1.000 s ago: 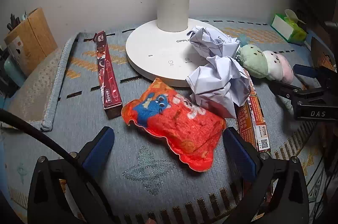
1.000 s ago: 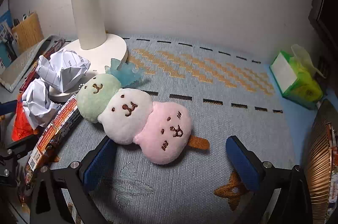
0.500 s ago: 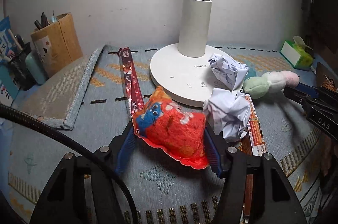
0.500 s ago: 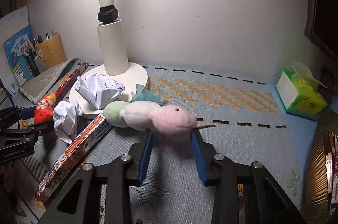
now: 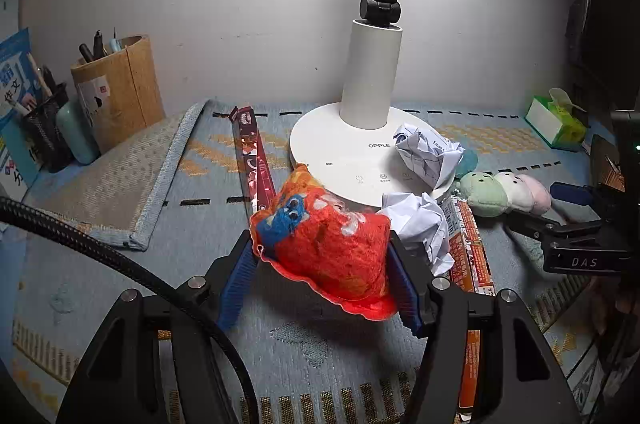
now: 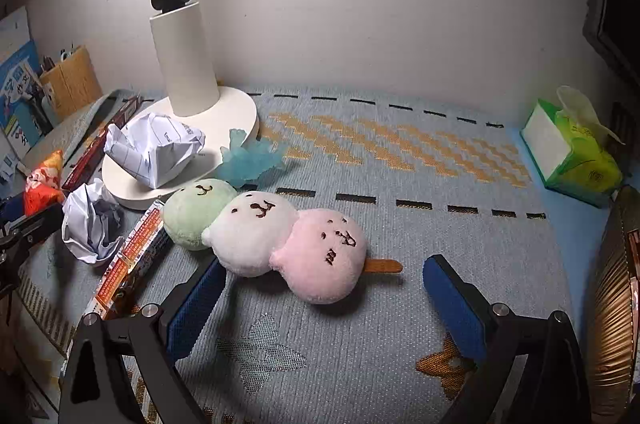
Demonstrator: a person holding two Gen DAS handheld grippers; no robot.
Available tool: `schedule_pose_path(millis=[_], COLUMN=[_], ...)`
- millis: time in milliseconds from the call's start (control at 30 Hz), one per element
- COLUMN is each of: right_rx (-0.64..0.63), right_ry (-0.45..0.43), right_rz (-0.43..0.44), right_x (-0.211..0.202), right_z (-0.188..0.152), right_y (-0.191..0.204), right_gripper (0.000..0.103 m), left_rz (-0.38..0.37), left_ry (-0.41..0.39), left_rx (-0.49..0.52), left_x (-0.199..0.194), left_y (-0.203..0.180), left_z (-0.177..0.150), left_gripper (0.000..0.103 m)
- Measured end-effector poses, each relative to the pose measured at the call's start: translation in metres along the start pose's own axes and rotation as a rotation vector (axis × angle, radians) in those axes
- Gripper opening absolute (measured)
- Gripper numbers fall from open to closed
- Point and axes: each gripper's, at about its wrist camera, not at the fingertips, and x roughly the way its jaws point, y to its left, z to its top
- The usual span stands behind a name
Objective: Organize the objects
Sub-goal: 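Grasp the red snack bag with the left gripper while the right gripper grasps the dango plush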
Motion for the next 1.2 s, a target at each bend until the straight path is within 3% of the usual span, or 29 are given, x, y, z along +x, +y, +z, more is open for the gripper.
schedule_pose_path(millis=[33, 67, 133, 200, 233, 767, 1000, 1200], right_rx=[-0.012, -0.018, -0.001, 0.039, 0.05, -0.003, 0.002, 0.088], right_ry=[0.015, 0.0, -0.084, -0.18, -0.201, -0.241, -0.357, -0.465], right_rz=[0.007, 0.026, 0.106, 0.197, 0.198, 0.148, 0.152, 0.099], right_x=[0.003, 0.001, -0.014, -0.031, -0.035, -0.048, -0.12, -0.193], right_z=[0.0, 0.0, -0.002, -0.006, -0.007, -0.009, -0.01, -0.01], right_y=[0.002, 0.004, 0.001, -0.006, -0.008, 0.005, 0.007, -0.038], right_gripper=[0.099, 0.092, 0.062, 0.061, 0.061, 0.061, 0.061, 0.062], left_rz=[-0.006, -0.013, -0.024, -0.036, -0.041, -0.066, -0.09, -0.153], left_ry=[0.002, 0.003, 0.002, -0.002, -0.002, -0.068, -0.097, -0.194], left_rx=[-0.006, -0.012, -0.026, -0.036, -0.04, 0.01, -0.002, 0.03], left_x=[0.0, 0.001, 0.0, 0.0, -0.001, -0.015, -0.057, -0.107], left_y=[0.001, 0.002, 0.005, 0.007, 0.007, -0.003, -0.02, -0.067], left_z=[0.0, 0.0, -0.001, 0.0, 0.0, 0.003, 0.011, 0.04], left_gripper=[0.06, 0.06, 0.06, 0.06, 0.06, 0.06, 0.06, 0.06])
